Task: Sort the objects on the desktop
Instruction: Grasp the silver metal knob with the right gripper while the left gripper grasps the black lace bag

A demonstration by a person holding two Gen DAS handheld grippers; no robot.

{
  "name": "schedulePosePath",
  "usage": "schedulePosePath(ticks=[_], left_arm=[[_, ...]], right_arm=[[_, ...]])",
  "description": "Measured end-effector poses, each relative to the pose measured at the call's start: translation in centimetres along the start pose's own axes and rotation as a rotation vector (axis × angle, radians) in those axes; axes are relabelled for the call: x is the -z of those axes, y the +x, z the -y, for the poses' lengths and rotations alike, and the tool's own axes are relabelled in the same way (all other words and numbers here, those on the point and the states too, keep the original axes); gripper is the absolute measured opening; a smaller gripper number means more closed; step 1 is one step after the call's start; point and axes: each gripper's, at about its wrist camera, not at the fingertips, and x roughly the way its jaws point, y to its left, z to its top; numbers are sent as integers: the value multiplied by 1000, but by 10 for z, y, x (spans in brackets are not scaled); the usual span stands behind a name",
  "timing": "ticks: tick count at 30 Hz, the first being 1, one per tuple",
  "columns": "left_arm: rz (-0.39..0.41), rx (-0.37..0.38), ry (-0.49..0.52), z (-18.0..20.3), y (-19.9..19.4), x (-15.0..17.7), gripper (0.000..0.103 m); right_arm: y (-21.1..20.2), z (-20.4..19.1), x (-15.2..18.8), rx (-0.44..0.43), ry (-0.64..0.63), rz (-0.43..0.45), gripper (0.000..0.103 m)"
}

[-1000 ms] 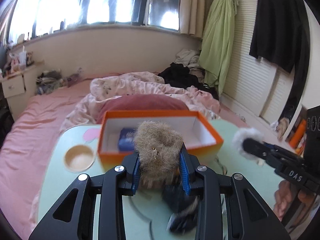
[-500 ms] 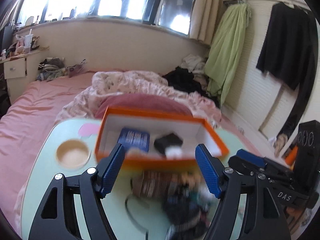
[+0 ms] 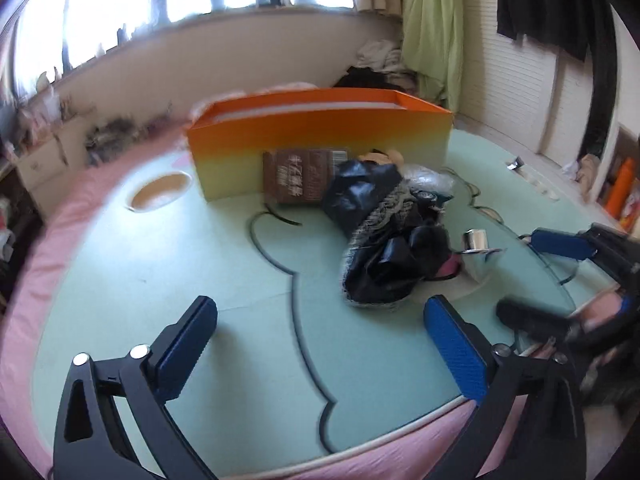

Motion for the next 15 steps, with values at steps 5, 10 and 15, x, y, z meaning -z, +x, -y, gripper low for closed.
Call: schedulePosePath(ticks=[5, 10, 15], left_arm=[[10, -4, -3, -1, -2, 0, 103], [13, 0, -2, -2, -1, 1, 103], [14, 2, -2, -4, 2, 3, 103]], right_arm=[[4, 2, 1, -10, -2, -2, 97], [6, 1, -1, -19, -7, -2, 100], [6, 1, -2, -20, -8, -3, 101]])
